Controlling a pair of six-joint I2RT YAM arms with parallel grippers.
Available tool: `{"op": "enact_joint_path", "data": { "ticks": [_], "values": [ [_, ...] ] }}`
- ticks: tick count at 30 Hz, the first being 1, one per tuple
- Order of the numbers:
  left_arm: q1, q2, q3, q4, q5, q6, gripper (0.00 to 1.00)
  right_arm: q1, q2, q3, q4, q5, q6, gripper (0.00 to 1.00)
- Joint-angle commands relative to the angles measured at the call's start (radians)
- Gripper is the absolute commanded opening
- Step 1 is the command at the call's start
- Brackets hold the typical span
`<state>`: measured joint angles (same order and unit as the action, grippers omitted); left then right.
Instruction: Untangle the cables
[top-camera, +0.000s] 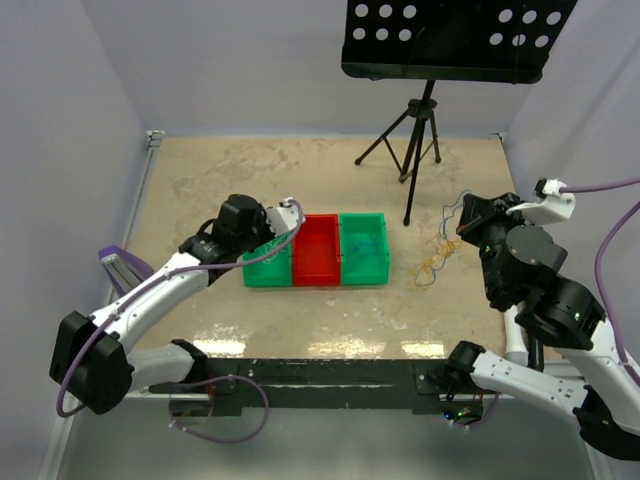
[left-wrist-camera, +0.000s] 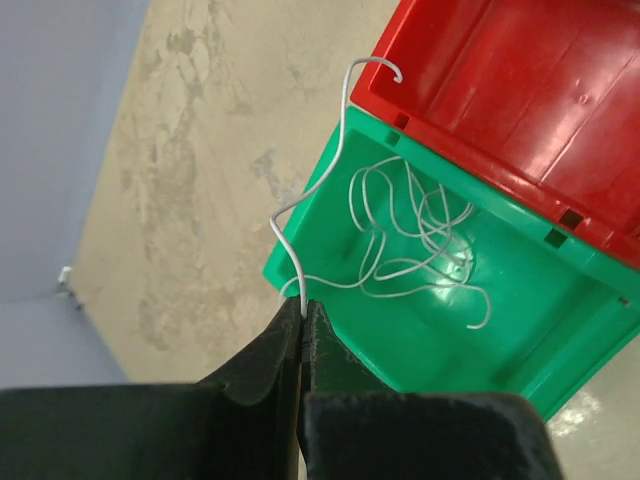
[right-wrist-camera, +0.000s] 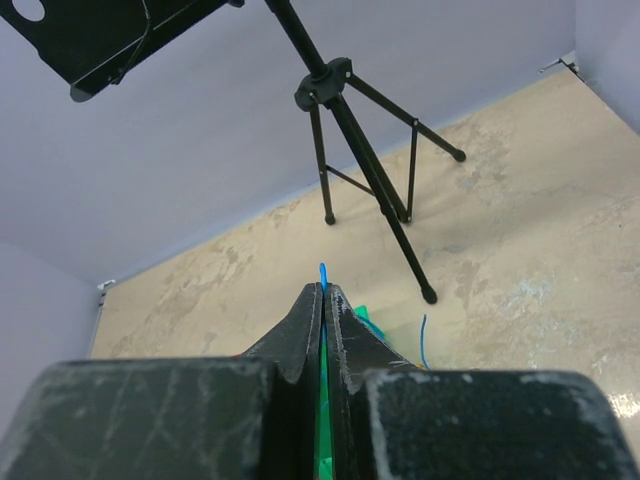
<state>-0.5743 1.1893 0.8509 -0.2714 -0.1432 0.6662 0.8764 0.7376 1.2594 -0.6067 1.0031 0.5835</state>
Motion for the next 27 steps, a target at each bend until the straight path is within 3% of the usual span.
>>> {"op": "enact_joint_path", "data": {
  "ticks": [1, 4, 7, 13, 22, 27],
  "values": [
    [0.080, -0.028, 0.039, 0.043, 0.253, -0.197, 0.00, -0.002, -0.007, -0.017, 0.012, 0.003, 0.009, 0.00],
    [0.080, -0.043, 0.020, 0.077, 0.326, -0.250, 0.00, -0.002, -0.001, -0.031, 0.019, 0.006, 0.010, 0.00],
    [0.088, -0.014, 0.039, 0.038, 0.309, -0.322, 0.00, -0.001, 0.003, -0.037, 0.025, 0.005, 0.009, 0.00],
    [0.157, -0.118, -0.049, 0.060, 0.335, -0.358, 0.00, -0.001, 0.000, -0.041, 0.018, 0.006, 0.006, 0.00],
    [0.157, -0.065, -0.044, -0.110, 0.157, -0.237, 0.00, -0.001, -0.004, -0.037, 0.001, 0.003, 0.024, 0.00],
    [0.157, -0.049, -0.045, -0.124, 0.068, -0.220, 0.00, -0.002, -0.004, -0.037, 0.002, -0.004, 0.030, 0.00]
  ]
}}
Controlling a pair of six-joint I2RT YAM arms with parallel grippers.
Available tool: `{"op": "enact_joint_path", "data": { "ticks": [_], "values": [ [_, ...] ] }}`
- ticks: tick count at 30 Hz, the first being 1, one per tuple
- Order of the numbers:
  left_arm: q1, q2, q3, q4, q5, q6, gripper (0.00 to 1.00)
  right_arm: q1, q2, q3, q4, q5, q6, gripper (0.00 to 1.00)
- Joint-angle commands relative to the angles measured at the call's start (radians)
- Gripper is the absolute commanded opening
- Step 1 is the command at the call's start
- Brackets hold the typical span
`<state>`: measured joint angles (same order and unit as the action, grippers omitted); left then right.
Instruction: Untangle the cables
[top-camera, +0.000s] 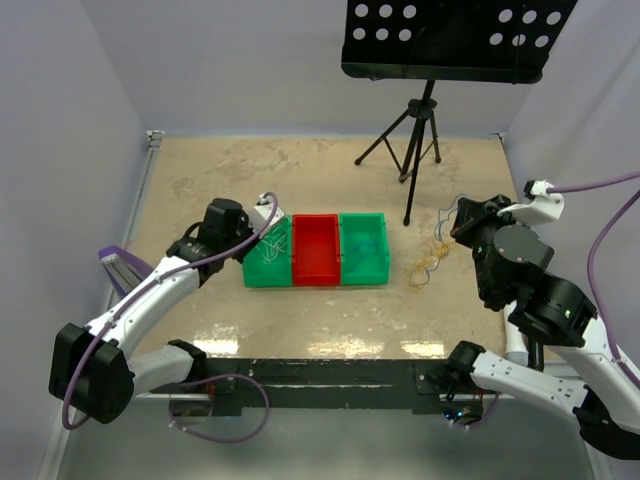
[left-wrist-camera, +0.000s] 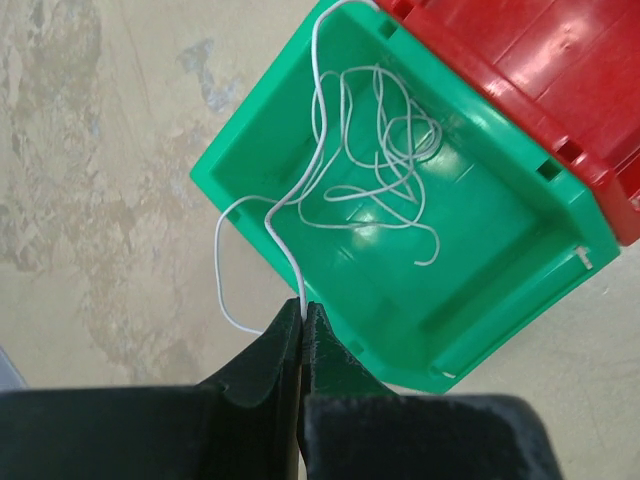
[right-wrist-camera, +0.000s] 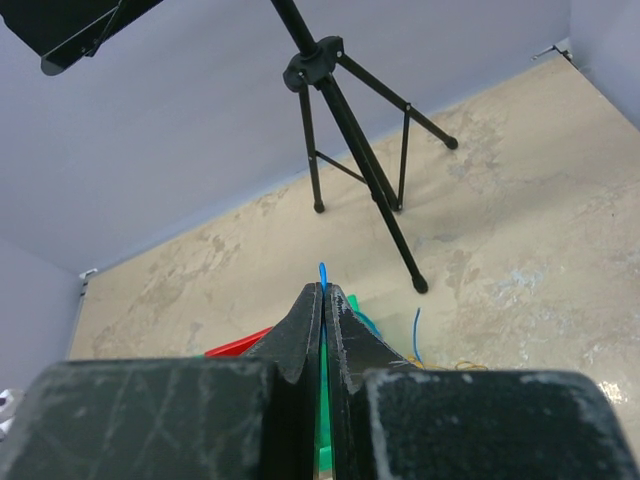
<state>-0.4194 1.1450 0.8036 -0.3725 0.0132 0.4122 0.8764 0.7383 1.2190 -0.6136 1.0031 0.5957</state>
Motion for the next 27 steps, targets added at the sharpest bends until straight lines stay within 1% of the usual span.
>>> {"op": "enact_joint_path", "data": {
  "ticks": [1, 5, 11, 14, 16, 19, 22, 27],
  "values": [
    [0.002, -0.011, -0.004, -0.023, -0.096, 0.042, 0.00, -0.001, -0.004, 0.005, 0.008, -0.004, 0.019, 0.00],
    [0.002, -0.024, -0.007, -0.013, -0.128, 0.008, 0.00, -0.002, -0.005, 0.004, 0.009, -0.011, 0.021, 0.00],
    [0.002, -0.068, -0.024, -0.011, -0.090, -0.044, 0.00, -0.001, -0.004, 0.002, 0.009, -0.012, 0.023, 0.00],
    [0.002, -0.074, -0.041, -0.026, -0.094, -0.032, 0.00, -0.001, -0.004, 0.005, 0.008, -0.012, 0.019, 0.00],
    [-0.001, -0.070, -0.050, -0.037, -0.087, 0.002, 0.00, -0.001, -0.005, 0.004, 0.006, -0.012, 0.019, 0.00],
    [-0.012, -0.035, -0.052, -0.049, -0.097, 0.049, 0.00, -0.001, -0.007, -0.001, 0.009, -0.012, 0.019, 0.00],
    [-0.051, 0.022, -0.023, -0.054, -0.134, 0.066, 0.00, -0.001, -0.008, -0.004, 0.009, -0.014, 0.021, 0.00],
    [-0.123, 0.140, 0.075, -0.075, -0.144, 0.019, 0.00, -0.001, -0.011, -0.004, 0.009, -0.012, 0.021, 0.00]
  ]
}}
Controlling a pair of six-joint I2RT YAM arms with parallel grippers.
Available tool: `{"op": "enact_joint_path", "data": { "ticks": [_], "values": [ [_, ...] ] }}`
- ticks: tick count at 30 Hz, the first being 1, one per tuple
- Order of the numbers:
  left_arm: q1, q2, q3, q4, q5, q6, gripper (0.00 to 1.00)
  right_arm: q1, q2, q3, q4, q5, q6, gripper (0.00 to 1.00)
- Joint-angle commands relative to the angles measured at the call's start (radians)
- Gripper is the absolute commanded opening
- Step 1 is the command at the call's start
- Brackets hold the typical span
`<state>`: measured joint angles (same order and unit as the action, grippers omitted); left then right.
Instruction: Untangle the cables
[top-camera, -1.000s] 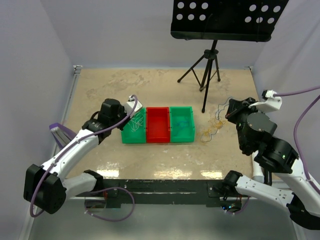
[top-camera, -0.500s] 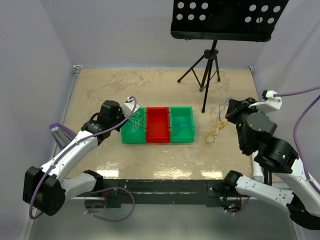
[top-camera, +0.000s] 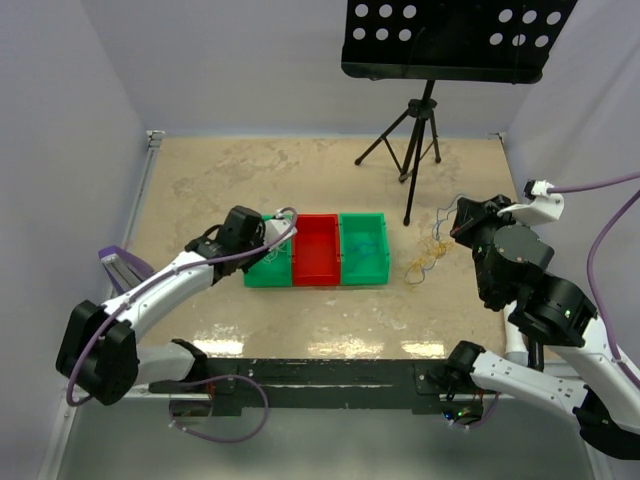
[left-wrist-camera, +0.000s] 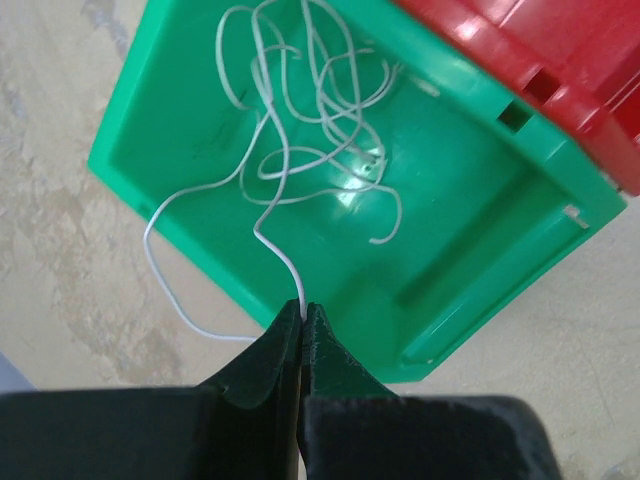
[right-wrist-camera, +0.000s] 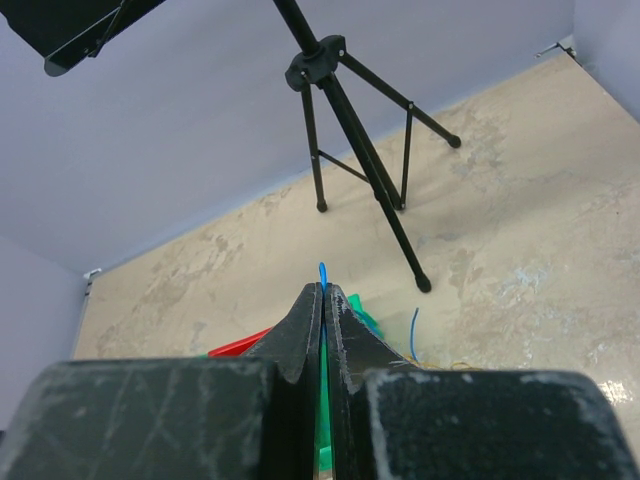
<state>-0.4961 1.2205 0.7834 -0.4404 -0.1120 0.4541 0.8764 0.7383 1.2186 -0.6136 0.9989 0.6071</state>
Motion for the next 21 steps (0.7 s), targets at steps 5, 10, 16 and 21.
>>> {"op": "enact_joint_path", "data": {
  "ticks": [5, 10, 16, 21],
  "values": [
    [-0.076, 0.187, 0.229, -0.027, 0.017, -0.101, 0.00, -0.001, -0.017, -0.008, 0.003, 0.001, 0.010, 0.00],
    [-0.076, 0.252, 0.293, -0.021, 0.054, -0.167, 0.00, -0.002, -0.023, -0.019, 0.005, 0.007, 0.008, 0.00],
    [-0.039, 0.275, 0.284, 0.028, 0.107, -0.256, 0.00, -0.002, -0.030, -0.030, 0.005, 0.014, 0.006, 0.00],
    [0.005, 0.284, 0.313, 0.049, 0.231, -0.330, 0.00, -0.001, -0.033, -0.041, 0.009, 0.012, 0.005, 0.00]
  ]
}}
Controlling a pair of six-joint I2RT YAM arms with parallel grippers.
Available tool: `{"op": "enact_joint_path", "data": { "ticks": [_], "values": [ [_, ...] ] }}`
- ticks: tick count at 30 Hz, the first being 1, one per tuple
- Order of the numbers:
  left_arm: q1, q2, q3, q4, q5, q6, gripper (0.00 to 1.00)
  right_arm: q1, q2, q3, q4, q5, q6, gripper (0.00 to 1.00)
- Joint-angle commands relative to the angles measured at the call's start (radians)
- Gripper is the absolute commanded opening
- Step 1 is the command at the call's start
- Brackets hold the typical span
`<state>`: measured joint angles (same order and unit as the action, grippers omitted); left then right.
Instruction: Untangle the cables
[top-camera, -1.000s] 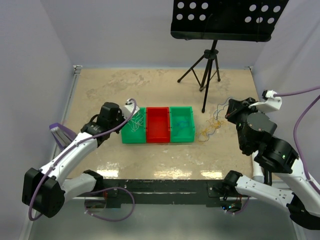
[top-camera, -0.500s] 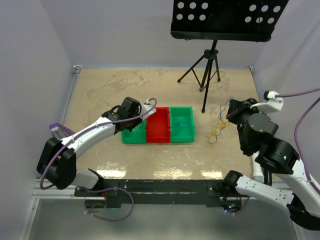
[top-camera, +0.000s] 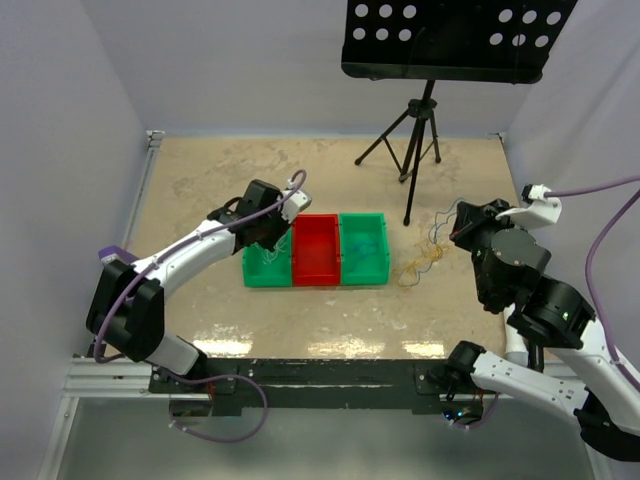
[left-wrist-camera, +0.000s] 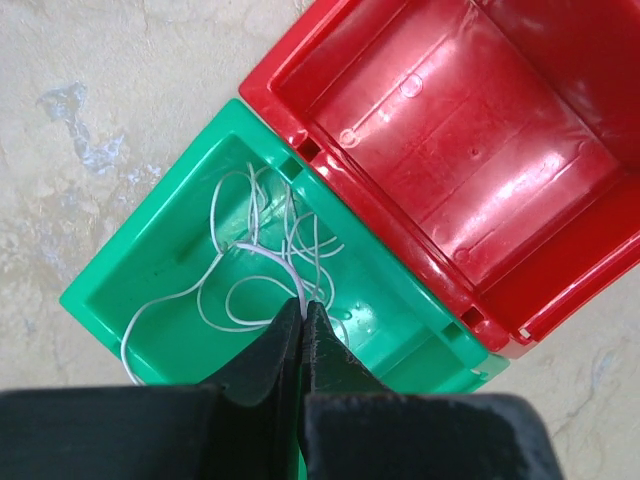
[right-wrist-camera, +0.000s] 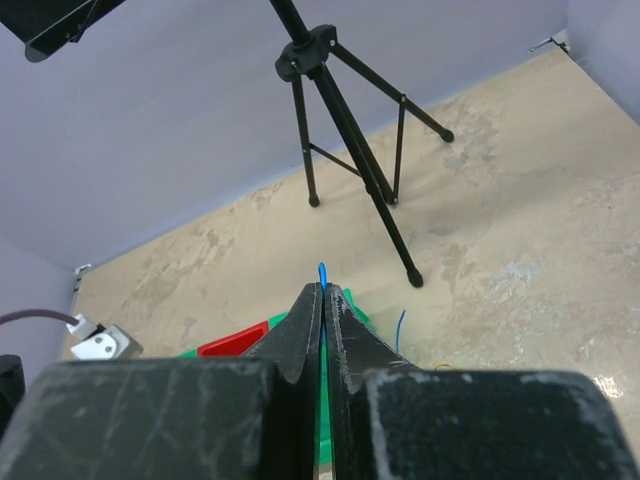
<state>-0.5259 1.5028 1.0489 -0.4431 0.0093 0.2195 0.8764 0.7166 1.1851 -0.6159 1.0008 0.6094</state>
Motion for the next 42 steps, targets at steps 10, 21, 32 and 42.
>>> {"op": "enact_joint_path", "data": {
  "ticks": [10, 21, 32, 42],
  "values": [
    [0.041, 0.019, 0.118, 0.087, 0.224, -0.200, 0.00, -0.001, -0.009, -0.024, 0.018, 0.001, 0.012, 0.00],
    [0.124, -0.058, -0.022, 0.101, 0.123, -0.187, 0.00, 0.001, -0.014, -0.025, 0.008, 0.001, 0.010, 0.00],
    [0.127, -0.043, -0.136, 0.181, 0.023, -0.144, 0.00, -0.001, -0.003, -0.021, 0.018, -0.007, 0.018, 0.00],
    [0.093, -0.001, -0.115, 0.172, 0.044, -0.105, 0.56, -0.001, 0.012, -0.013, 0.041, -0.103, 0.006, 0.00]
  ]
}}
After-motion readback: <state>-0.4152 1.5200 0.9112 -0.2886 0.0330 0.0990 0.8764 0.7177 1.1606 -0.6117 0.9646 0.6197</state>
